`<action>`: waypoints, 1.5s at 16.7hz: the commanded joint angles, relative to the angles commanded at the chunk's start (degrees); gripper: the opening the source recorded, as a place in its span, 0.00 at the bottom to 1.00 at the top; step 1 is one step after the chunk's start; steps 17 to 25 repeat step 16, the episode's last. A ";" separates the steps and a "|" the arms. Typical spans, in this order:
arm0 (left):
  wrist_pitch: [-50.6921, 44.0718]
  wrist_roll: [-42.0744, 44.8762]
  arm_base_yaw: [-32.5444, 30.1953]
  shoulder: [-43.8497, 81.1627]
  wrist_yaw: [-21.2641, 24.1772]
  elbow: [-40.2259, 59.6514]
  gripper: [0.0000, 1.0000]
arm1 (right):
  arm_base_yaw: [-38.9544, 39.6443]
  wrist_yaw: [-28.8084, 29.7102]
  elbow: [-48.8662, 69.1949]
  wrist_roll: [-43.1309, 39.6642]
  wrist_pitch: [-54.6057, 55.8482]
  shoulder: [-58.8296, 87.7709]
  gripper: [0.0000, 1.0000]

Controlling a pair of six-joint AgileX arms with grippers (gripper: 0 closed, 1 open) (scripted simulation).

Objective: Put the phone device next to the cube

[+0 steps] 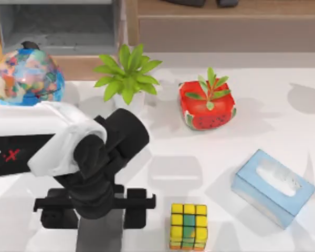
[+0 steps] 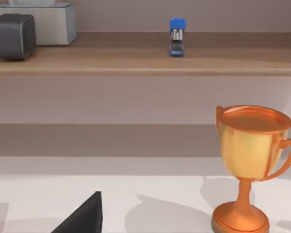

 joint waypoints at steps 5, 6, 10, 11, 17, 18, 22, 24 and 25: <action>0.00 0.00 0.00 0.00 0.00 0.00 0.60 | 0.00 0.00 0.00 0.00 0.00 0.00 1.00; 0.00 0.00 0.00 0.00 0.00 0.00 0.68 | 0.00 0.00 0.00 0.00 0.00 0.00 1.00; 0.00 0.00 0.00 0.00 0.00 0.00 0.98 | 0.00 0.00 0.00 0.00 0.00 0.00 1.00; 0.00 0.00 0.00 0.00 0.00 0.00 1.00 | 0.00 0.00 0.00 0.00 0.00 0.00 1.00; 0.00 0.00 0.00 0.00 0.00 0.00 1.00 | 0.00 0.00 0.00 0.00 0.00 0.00 1.00; 0.00 0.00 0.00 0.00 0.00 0.00 1.00 | 0.00 0.00 0.00 0.00 0.00 0.00 1.00; 0.00 0.00 0.00 0.00 0.00 0.00 1.00 | 0.00 0.00 0.00 0.00 0.00 0.00 1.00; 0.00 0.00 0.00 0.00 0.00 0.00 1.00 | 0.00 0.00 0.00 0.00 0.00 0.00 1.00; 0.00 0.00 0.00 0.00 0.00 0.00 1.00 | 0.00 0.00 0.00 0.00 0.00 0.00 1.00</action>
